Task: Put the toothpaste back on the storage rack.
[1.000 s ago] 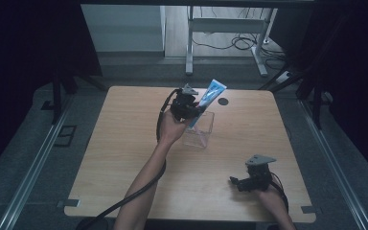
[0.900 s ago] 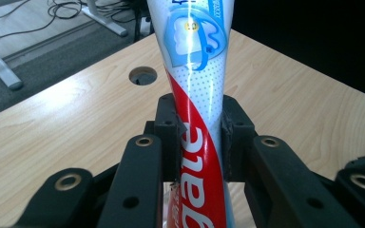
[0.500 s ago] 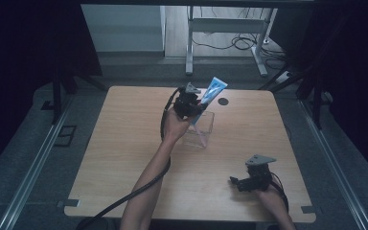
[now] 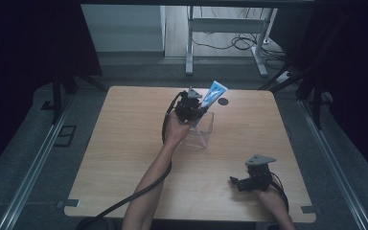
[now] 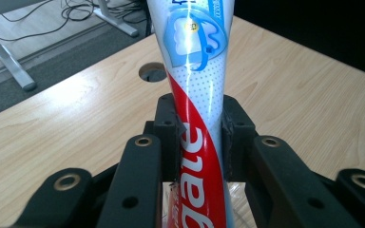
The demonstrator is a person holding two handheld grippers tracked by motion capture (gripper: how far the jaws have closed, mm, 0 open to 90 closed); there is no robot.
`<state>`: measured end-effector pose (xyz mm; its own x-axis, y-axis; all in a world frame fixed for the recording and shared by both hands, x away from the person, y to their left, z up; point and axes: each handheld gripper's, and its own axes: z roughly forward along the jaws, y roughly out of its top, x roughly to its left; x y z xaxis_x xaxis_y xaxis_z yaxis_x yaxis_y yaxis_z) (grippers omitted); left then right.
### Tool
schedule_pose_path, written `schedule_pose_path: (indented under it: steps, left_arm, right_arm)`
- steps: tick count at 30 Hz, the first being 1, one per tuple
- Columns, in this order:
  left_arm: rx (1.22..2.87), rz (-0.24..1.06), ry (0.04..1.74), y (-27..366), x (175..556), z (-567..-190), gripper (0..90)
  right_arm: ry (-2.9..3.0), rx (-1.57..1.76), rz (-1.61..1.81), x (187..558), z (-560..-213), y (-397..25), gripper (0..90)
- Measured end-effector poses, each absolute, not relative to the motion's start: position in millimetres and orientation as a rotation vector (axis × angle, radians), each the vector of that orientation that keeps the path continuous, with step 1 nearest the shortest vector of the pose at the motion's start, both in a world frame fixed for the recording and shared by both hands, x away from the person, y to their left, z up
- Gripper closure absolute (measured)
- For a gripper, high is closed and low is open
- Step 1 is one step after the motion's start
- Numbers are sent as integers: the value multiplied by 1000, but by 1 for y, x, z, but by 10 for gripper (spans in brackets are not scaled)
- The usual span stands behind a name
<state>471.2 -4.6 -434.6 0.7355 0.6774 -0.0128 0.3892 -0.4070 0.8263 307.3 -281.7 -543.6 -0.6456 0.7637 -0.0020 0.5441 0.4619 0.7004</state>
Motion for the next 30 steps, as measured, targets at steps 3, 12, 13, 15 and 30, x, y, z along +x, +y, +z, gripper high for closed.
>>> schedule_pose_path:
  steps: [3,12,13,15,30]
  left_arm:
    - [2040,421,798,-5,469,-438,724]
    - [2053,424,796,-6,463,-440,718]
    - [2056,424,795,-7,462,-441,717]
    - [2065,425,792,-7,461,-441,716]
    - [2097,424,774,-8,455,-449,706]
  right_arm:
    - [2400,1114,979,307,-544,-282,0]
    - [2400,1113,979,307,-544,-282,0]
    - [2400,1114,979,307,-544,-282,0]
    - [2400,1113,979,307,-544,-282,0]
    - [2400,1113,979,307,-544,-282,0]
